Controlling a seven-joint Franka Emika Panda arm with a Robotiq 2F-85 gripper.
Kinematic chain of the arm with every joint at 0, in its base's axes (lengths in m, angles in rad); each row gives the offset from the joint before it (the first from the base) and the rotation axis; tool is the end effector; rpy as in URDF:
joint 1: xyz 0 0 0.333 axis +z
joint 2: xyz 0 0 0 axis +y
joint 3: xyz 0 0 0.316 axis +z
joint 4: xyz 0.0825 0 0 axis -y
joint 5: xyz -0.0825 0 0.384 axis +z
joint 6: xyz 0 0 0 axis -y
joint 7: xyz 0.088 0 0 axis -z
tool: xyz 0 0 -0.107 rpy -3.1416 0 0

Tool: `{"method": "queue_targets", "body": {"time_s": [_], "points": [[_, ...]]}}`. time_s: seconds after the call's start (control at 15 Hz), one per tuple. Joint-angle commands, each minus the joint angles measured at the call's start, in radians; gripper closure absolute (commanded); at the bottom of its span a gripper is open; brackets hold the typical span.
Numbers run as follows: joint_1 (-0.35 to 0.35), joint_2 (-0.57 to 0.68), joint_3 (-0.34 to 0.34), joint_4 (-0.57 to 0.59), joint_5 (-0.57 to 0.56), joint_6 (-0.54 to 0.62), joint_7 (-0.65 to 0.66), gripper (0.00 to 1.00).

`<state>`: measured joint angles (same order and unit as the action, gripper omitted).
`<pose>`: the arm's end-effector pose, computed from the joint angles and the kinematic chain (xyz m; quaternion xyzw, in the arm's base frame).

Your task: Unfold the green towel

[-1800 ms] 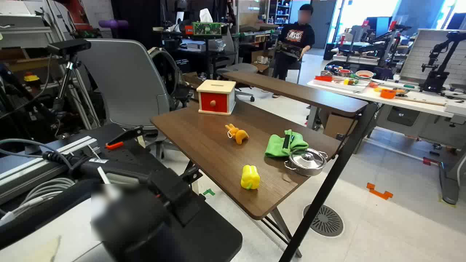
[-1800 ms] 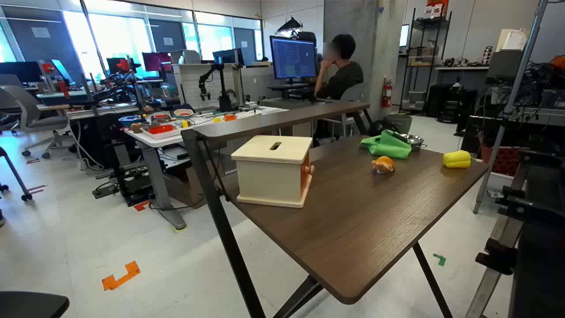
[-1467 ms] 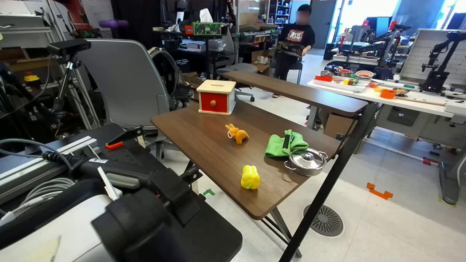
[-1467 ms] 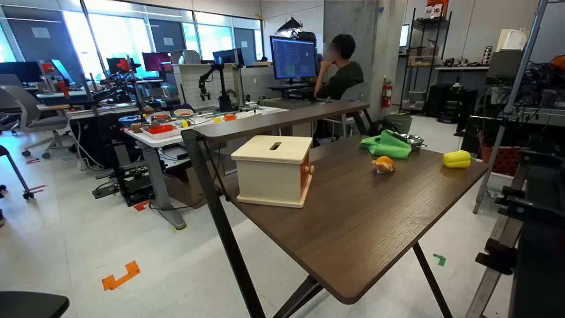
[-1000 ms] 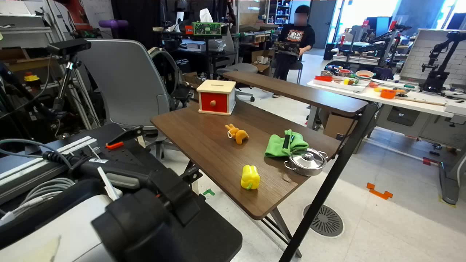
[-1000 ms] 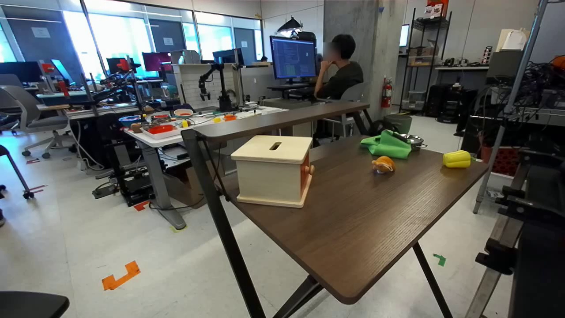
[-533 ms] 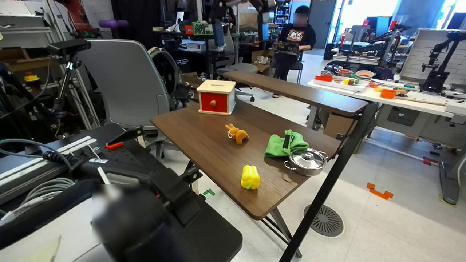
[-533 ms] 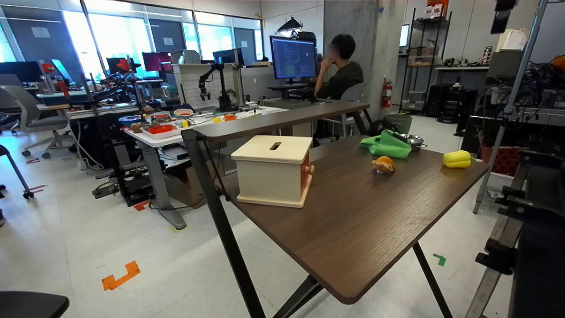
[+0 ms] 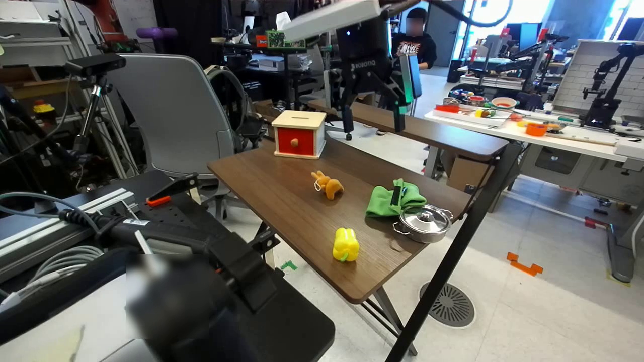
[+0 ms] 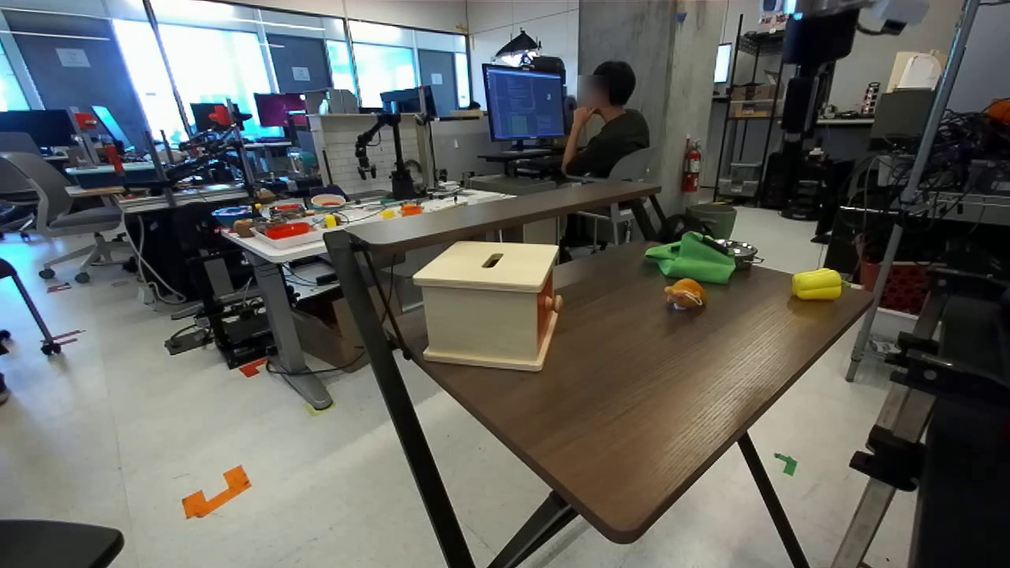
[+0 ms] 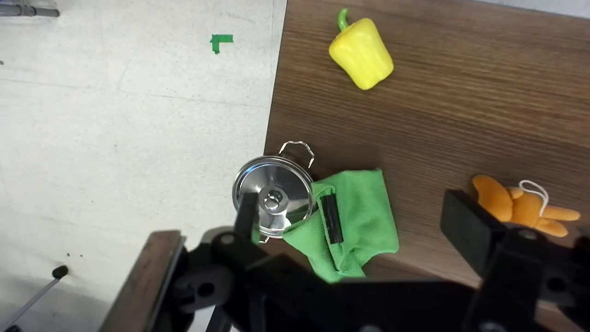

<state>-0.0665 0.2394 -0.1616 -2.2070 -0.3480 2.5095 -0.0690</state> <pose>0.5450 -0.1233 0.2785 0.9898 0.0606 0.0113 0.1286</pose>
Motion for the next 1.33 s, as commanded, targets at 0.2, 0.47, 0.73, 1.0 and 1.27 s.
{"method": "queue_targets", "body": {"time_s": [0.2, 0.47, 0.73, 1.0, 1.27], "points": [[0.043, 0.226, -0.020, 0.159, -0.041, 0.064, 0.172, 0.00], [0.067, 0.307, -0.041, 0.210, -0.039, 0.079, 0.235, 0.00], [0.088, 0.381, -0.080, 0.266, -0.049, 0.112, 0.264, 0.00], [0.095, 0.442, -0.097, 0.322, -0.035, 0.126, 0.254, 0.00], [0.085, 0.497, -0.087, 0.382, -0.017, 0.110, 0.232, 0.00]]}}
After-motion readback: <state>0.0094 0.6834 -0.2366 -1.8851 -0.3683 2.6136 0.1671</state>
